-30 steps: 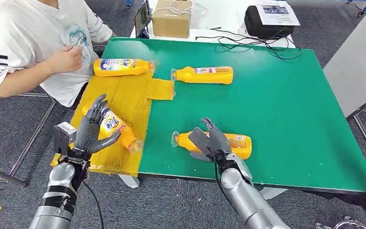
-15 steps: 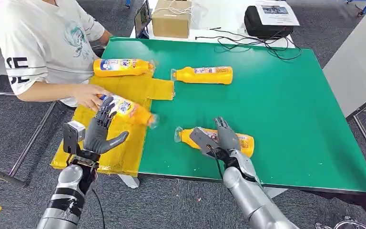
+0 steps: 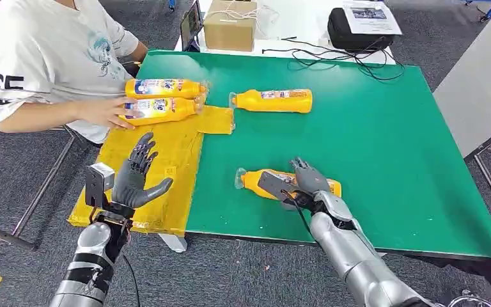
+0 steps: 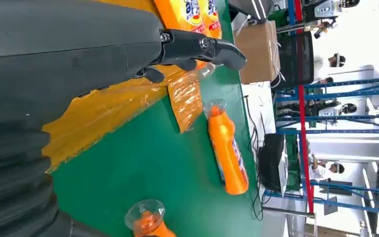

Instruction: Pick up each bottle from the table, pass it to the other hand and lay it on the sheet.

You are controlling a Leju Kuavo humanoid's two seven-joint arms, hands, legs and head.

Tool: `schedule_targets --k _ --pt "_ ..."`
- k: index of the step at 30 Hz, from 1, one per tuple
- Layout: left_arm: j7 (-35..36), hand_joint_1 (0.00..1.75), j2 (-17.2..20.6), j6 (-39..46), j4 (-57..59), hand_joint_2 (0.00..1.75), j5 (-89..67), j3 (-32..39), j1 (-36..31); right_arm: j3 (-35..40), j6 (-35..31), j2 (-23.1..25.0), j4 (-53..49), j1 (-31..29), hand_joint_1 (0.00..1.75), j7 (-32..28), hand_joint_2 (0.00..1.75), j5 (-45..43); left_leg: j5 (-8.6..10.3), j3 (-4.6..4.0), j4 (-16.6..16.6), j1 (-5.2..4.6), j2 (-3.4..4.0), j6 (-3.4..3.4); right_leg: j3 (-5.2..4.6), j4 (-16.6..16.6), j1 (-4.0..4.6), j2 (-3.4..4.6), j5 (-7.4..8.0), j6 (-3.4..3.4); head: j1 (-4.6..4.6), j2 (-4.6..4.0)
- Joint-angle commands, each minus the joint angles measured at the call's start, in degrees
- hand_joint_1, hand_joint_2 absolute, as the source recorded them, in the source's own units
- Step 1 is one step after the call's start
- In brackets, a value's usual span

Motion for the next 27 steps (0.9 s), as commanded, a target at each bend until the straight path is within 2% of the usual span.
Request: schedule_targets --k 1,3,4,5,6,8,20,24,27 --pt "-0.2 0.0 1.6 -1.4 4.7 1.75 0.9 0.0 -2.2 6.2 4.2 -1.8 10.6 -6.4 0.0 -0.1 1.75 -0.3 -0.12 0.27 0.0 0.01 0.02 -0.04 0.26 0.0 0.01 0.02 -0.11 -0.07 0.0 0.0" --pt "-0.2 0.0 1.8 -1.6 5.6 1.75 1.1 0.3 -2.7 7.3 5.0 -1.9 12.1 -7.6 0.0 -0.4 1.75 -0.5 -0.16 0.34 0.0 0.02 0.04 -0.06 0.33 0.0 0.03 0.04 -0.15 -0.08 0.0 0.0" --pt "-0.3 0.0 1.9 -1.8 5.8 1.75 1.3 0.4 -2.8 7.7 5.7 -2.0 12.6 -8.0 0.86 -0.9 1.75 -0.8 -0.11 0.27 0.0 0.02 0.04 -0.05 0.26 0.0 0.02 0.04 -0.1 -0.07 0.0 0.0" --pt "-0.3 0.0 2.0 -1.9 5.9 1.75 1.3 0.4 -2.8 7.7 5.8 -2.0 12.6 -8.2 1.38 -0.9 1.75 -0.8 -0.07 0.21 0.0 0.01 0.01 -0.04 0.2 0.0 0.02 0.01 -0.07 -0.05 0.0 0.0" --pt "-0.4 0.0 2.1 -1.7 6.4 1.75 1.3 0.6 -3.0 8.9 6.7 -2.2 13.4 -9.1 1.75 -1.2 1.75 -0.5 -0.13 0.34 0.0 0.03 0.02 -0.06 0.33 0.0 0.03 0.02 -0.13 -0.08 0.0 0.0" --pt "-0.4 0.0 2.3 -1.7 6.5 1.75 1.3 0.7 -3.1 9.1 7.2 -2.5 13.6 -9.6 1.75 -1.5 1.75 -0.6 -0.04 0.13 0.0 0.01 0.0 -0.03 0.13 0.0 0.01 0.0 -0.05 -0.05 0.0 0.0" --pt "-0.4 0.0 2.4 -1.5 6.3 1.75 1.3 0.8 -2.9 9.2 7.6 -3.3 13.3 -10.0 1.75 -2.0 1.75 -0.9 -0.16 0.39 0.0 0.03 -0.03 -0.06 0.4 0.0 0.04 -0.03 -0.19 -0.1 0.0 0.0" --pt "-0.2 0.0 2.8 -1.5 5.7 1.75 1.4 1.0 -2.4 9.6 10.4 -5.2 11.4 -10.6 1.75 -4.1 1.75 -4.3 -0.13 0.33 0.0 0.02 -0.03 -0.05 0.34 0.0 0.03 -0.03 -0.16 -0.09 0.0 0.0" --pt "0.1 0.0 2.9 -0.9 6.1 1.75 1.2 0.8 -2.6 9.1 9.8 -4.9 10.5 -10.3 1.75 -4.7 1.75 -7.4 -0.14 0.33 0.0 0.01 -0.02 -0.04 0.34 0.0 0.01 -0.02 -0.16 -0.08 0.0 0.0"
